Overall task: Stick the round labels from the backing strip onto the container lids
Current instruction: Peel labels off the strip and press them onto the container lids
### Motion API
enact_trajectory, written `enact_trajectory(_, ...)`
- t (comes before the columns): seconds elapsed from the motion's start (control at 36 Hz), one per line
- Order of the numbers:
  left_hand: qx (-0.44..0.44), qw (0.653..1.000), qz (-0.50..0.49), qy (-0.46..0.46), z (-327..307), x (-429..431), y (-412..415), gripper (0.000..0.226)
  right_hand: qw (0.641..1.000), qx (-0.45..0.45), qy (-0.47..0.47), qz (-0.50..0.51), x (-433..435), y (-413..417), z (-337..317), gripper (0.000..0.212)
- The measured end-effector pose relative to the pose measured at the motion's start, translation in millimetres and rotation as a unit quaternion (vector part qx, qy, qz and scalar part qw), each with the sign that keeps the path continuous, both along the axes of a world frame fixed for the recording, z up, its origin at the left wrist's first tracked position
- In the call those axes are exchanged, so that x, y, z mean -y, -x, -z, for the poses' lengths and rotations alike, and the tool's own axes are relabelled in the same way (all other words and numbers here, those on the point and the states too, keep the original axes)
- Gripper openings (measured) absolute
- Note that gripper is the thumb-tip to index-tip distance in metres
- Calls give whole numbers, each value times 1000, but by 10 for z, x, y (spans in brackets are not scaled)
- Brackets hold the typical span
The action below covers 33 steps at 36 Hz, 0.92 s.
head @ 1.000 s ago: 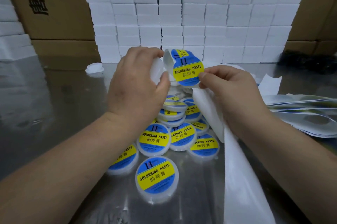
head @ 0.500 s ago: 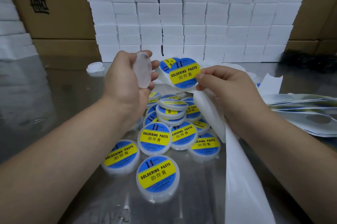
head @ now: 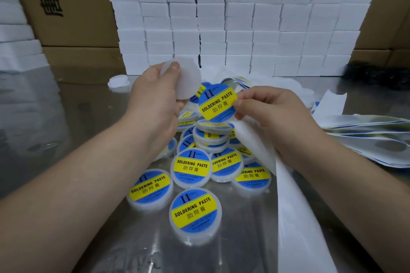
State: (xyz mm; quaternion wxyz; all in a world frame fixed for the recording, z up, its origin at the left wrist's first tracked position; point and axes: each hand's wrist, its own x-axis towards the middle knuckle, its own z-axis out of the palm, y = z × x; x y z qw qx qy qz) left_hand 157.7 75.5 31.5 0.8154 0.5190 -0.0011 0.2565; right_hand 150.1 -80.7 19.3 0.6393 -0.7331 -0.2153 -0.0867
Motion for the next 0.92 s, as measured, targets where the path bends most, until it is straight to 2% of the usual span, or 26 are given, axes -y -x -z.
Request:
enact_trajectory(0.11, -11, 998, 68, -6, 23, 57, 40, 16, 1000, 3, -9, -4, -5, 4, 1, 21)
enact_trajectory(0.33, 22, 980, 194, 46, 28, 87, 127, 35, 1000, 12, -22, -12, -8, 10, 6, 31)
enact_trajectory(0.53, 20, 975, 221, 30, 65, 88, 111, 20, 999, 8, -24, -39, 10, 15, -13, 30)
enact_trajectory(0.72, 34, 972, 232, -9, 98, 96, 116, 22, 999, 13, -14, -49, 12, 12, -3, 30)
enact_trajectory(0.92, 45, 970, 236, -26, 118, 109, 119, 23, 999, -3, -22, -40, 0, -1, 4, 18)
